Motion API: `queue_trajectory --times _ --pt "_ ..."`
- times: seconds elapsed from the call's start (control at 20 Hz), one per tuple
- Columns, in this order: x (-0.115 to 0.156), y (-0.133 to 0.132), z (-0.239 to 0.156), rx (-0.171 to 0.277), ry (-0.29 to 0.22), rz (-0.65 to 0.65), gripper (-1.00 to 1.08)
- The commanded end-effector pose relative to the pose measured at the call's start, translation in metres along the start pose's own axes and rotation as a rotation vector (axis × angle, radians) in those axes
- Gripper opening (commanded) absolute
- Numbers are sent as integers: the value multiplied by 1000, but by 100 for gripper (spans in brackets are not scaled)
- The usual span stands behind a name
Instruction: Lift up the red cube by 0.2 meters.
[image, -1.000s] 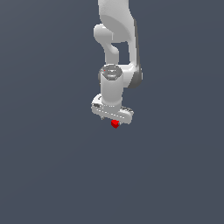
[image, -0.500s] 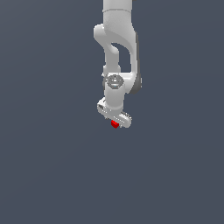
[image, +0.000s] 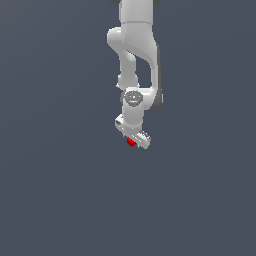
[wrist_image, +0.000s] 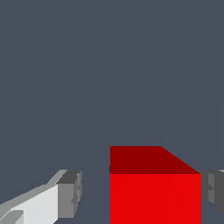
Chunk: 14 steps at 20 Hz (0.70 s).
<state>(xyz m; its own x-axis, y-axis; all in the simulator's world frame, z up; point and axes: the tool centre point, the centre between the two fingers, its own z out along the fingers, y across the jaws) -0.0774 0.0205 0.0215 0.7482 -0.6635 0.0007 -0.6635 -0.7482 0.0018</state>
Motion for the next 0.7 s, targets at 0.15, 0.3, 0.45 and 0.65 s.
queue_trajectory --times 0.15,0.3,0.45,0.65 --pt "-1 -1 2 2 -1 10 100" --pt "-1 -1 1 2 -1 7 -100" --pt "-1 -1 1 2 -1 7 -100" --pt "-1 -1 1 2 -1 7 -100"
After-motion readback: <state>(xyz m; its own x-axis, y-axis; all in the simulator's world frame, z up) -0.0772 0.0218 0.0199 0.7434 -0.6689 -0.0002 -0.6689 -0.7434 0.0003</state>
